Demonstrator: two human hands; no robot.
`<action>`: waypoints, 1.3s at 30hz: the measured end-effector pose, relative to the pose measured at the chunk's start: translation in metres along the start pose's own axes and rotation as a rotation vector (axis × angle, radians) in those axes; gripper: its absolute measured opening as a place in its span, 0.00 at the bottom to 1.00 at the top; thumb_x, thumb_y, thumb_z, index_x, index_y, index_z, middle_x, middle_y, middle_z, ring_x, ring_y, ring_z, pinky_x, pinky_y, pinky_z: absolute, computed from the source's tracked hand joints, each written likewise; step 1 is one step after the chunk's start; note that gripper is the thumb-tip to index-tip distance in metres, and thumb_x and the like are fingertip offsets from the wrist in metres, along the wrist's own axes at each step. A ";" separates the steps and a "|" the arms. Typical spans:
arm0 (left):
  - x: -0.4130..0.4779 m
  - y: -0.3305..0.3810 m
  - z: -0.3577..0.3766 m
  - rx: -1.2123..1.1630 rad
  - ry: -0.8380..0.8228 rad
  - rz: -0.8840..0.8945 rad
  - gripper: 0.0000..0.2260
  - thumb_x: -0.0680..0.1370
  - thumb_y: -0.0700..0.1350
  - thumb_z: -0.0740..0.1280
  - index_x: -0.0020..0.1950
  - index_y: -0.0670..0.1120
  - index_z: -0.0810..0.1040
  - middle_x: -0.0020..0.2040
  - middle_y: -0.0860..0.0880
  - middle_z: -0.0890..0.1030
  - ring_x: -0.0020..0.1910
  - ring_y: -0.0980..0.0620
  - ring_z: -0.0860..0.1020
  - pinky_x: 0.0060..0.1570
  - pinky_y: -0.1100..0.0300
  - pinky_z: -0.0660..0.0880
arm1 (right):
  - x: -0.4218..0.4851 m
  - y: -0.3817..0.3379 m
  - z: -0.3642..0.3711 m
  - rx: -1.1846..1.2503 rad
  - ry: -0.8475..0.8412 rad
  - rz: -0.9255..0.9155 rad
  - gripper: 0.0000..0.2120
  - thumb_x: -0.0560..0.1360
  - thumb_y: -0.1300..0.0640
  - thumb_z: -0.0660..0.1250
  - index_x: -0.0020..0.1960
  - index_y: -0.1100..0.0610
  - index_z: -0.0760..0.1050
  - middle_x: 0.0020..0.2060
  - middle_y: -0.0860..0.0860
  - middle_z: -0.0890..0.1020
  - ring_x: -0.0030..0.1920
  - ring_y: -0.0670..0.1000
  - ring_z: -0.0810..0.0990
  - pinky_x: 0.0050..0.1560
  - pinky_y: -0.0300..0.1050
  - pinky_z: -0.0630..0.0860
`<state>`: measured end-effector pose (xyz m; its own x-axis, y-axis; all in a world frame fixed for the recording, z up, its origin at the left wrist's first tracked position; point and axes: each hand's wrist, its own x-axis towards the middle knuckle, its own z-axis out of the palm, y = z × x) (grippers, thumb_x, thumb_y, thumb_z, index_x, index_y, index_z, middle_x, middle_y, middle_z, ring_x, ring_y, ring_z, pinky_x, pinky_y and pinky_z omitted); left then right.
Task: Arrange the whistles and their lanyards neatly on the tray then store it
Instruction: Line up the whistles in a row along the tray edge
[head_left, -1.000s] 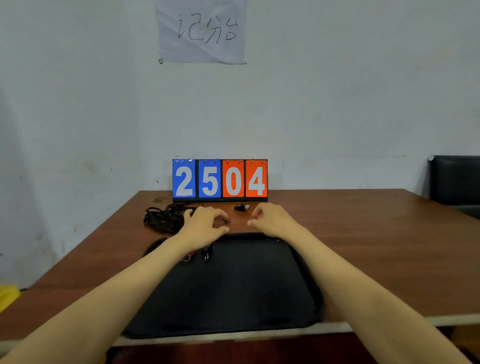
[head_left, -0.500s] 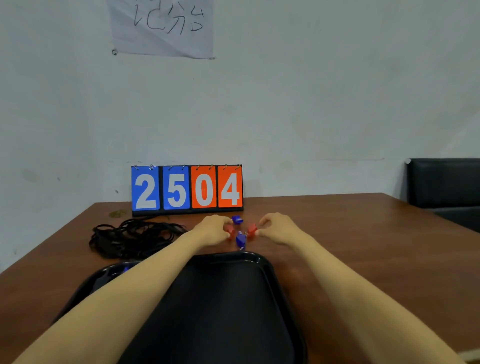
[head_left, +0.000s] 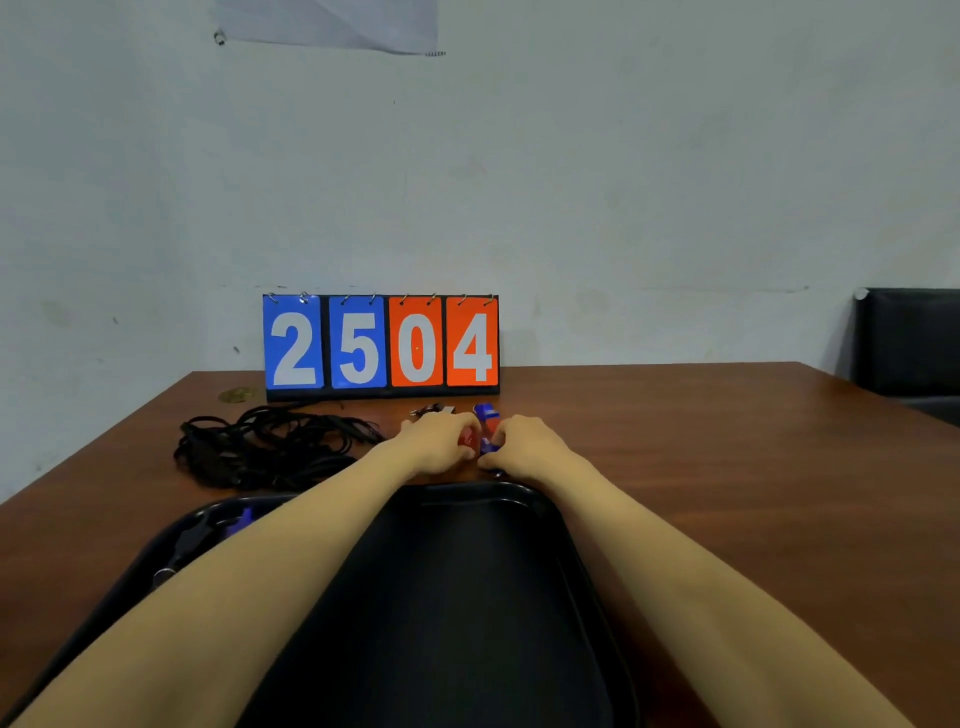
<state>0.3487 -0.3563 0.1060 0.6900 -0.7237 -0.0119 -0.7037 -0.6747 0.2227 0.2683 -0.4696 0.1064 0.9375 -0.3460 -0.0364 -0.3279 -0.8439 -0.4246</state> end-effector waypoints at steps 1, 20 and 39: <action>-0.003 -0.001 0.000 -0.003 0.005 0.008 0.16 0.78 0.48 0.63 0.66 0.54 0.68 0.68 0.46 0.70 0.67 0.44 0.68 0.67 0.42 0.65 | -0.001 0.000 0.000 -0.011 0.005 0.001 0.12 0.73 0.50 0.68 0.51 0.58 0.74 0.46 0.54 0.79 0.49 0.52 0.80 0.49 0.45 0.77; -0.028 -0.013 -0.008 0.021 0.019 -0.054 0.25 0.70 0.67 0.65 0.56 0.50 0.74 0.50 0.53 0.75 0.56 0.51 0.73 0.68 0.42 0.62 | -0.013 0.006 -0.004 -0.012 -0.007 0.094 0.13 0.74 0.51 0.67 0.53 0.58 0.76 0.44 0.53 0.78 0.43 0.50 0.78 0.42 0.41 0.73; -0.032 -0.021 -0.016 -0.075 0.094 -0.106 0.17 0.79 0.53 0.59 0.67 0.53 0.68 0.63 0.50 0.75 0.66 0.48 0.69 0.69 0.50 0.55 | -0.015 0.014 -0.007 -0.044 0.013 0.134 0.14 0.77 0.50 0.64 0.55 0.58 0.76 0.49 0.54 0.80 0.47 0.52 0.79 0.41 0.42 0.72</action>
<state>0.3442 -0.3166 0.1170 0.7751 -0.6298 0.0517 -0.6140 -0.7312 0.2973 0.2485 -0.4789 0.1076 0.8836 -0.4616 -0.0778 -0.4547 -0.8069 -0.3771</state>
